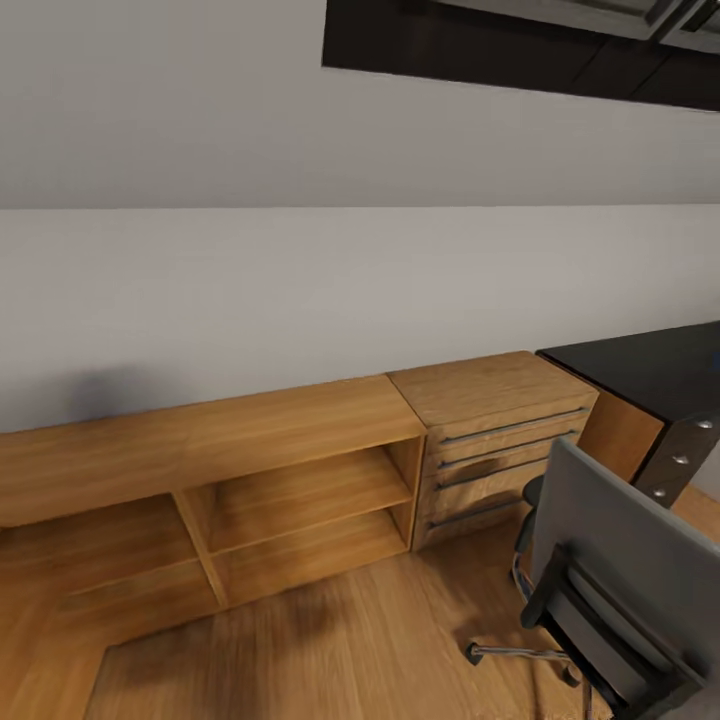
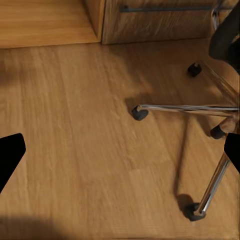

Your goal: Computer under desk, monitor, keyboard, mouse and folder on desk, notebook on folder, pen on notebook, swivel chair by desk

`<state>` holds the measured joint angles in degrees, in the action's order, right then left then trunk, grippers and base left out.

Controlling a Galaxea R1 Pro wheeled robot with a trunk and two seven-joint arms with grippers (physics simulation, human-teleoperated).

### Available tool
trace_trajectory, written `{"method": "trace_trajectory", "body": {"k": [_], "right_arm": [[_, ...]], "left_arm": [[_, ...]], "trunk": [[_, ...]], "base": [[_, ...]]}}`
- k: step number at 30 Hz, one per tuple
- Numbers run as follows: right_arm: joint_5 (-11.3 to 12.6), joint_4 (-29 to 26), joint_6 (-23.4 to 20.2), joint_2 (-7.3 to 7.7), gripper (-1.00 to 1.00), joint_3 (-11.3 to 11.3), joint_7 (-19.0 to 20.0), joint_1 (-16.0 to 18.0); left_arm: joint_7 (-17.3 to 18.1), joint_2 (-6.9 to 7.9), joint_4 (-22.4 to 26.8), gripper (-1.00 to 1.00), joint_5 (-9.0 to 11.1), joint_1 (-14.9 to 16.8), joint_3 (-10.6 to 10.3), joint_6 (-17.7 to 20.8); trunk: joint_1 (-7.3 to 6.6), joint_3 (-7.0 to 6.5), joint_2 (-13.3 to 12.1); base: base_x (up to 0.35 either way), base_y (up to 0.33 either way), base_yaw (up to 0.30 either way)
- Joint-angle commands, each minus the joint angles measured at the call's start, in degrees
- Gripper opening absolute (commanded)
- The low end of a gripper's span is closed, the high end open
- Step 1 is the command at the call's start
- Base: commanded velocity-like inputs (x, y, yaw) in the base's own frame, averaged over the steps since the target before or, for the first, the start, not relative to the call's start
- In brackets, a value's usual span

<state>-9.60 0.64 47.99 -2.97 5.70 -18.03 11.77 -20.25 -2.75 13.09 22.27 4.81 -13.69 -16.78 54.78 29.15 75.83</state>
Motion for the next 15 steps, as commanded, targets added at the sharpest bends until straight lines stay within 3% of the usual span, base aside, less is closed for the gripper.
{"method": "trace_trajectory", "body": {"k": [1,15], "right_arm": [[-0.24,0.07,0.01,-0.02,1.00,0.44,-0.60,0.06],[-0.24,0.07,0.00,-0.01,1.00,0.45,-0.60,0.07]], "left_arm": [[-0.34,0.02,0.01,1.00,0.41,0.02,-0.51,-0.18],[-0.38,0.02,0.01,1.00,0.41,0.02,-0.54,-0.18]], "trunk": [[0.00,0.06,0.03],[0.00,0.06,0.03]], "base": [[0.005,0.003,-0.298],[0.001,0.001,-0.298]]}}
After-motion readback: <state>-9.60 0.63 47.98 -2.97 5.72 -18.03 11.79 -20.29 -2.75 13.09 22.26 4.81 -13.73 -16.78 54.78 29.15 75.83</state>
